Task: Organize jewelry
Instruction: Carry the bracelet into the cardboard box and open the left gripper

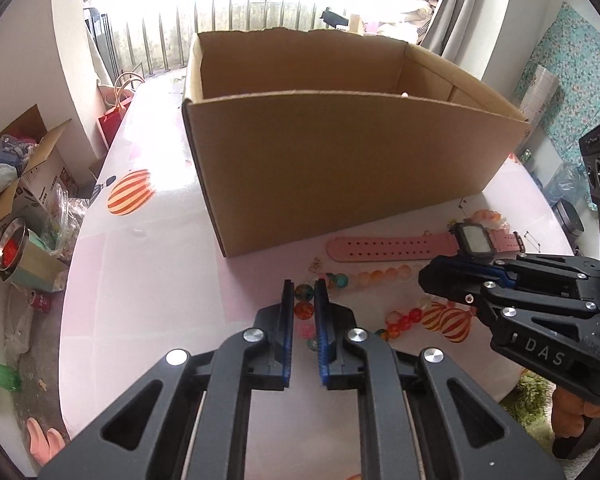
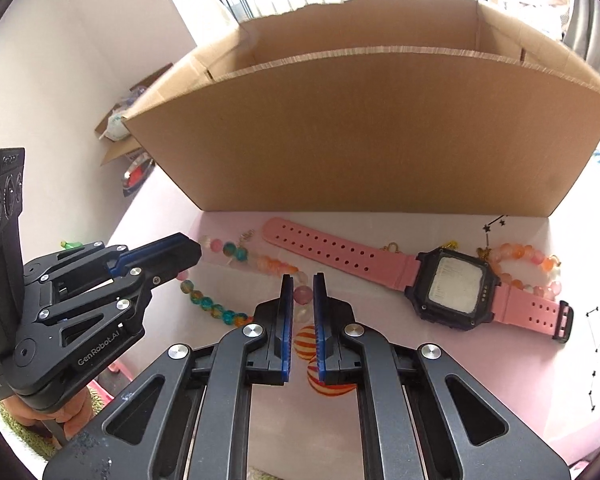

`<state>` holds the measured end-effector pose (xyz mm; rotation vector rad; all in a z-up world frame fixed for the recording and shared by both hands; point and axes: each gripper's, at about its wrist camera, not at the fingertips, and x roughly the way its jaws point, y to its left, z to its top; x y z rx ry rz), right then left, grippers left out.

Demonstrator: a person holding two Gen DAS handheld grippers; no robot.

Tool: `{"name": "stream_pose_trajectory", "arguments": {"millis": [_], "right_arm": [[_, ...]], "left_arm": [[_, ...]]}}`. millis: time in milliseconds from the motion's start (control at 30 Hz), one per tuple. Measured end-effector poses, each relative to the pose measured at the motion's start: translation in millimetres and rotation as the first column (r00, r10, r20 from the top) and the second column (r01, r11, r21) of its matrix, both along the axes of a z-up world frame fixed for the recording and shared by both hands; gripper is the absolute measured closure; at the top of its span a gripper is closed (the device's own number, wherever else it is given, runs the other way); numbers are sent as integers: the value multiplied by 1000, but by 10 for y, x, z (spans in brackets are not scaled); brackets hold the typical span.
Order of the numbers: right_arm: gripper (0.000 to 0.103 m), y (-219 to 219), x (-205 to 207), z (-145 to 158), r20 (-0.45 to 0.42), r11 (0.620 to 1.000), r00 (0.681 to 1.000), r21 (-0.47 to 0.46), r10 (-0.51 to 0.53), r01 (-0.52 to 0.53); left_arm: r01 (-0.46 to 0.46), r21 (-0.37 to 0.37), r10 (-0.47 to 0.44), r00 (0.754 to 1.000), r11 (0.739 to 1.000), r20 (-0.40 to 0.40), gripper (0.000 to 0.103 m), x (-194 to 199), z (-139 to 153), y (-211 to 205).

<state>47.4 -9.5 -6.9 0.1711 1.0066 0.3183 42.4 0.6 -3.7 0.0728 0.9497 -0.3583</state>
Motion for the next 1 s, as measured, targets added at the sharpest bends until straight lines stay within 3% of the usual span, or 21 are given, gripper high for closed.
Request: {"name": "stream_pose_trajectory", "arguments": {"millis": [167, 300, 400, 500, 600, 767, 867, 1000], "right_arm": [[95, 79, -193, 279, 83, 1000, 997, -7, -1, 1], [95, 46, -266, 584, 186, 1000, 982, -11, 15, -13], [96, -63, -85, 872, 262, 999, 964, -6, 44, -44], [96, -272, 276, 1014, 274, 997, 960, 16, 64, -71], [95, -306, 806, 1048, 223, 993, 970, 45, 99, -112], [95, -214, 1697, 850, 37, 980, 985, 96, 170, -173], [95, -144, 2132, 588, -118, 973, 970, 122, 211, -197], [95, -59, 2549, 347, -247, 966, 939, 161, 239, -204]], "left_arm": [[27, -68, -26, 1000, 997, 17, 94, -109, 291, -9], [61, -104, -50, 993, 993, 107, 94, -118, 696, -10], [82, -129, -58, 982, 988, 182, 94, 30, 1024, -32], [80, -118, -51, 972, 990, 228, 94, 312, 1256, -118], [63, -106, -39, 976, 992, 212, 94, 695, 1324, -145], [11, -124, -9, 1000, 992, 19, 94, 1519, 1046, -49], [-40, -78, 32, 995, 996, -91, 94, 1923, 771, -21], [-54, 2, 53, 986, 999, -158, 93, 2180, 507, -19]]}}
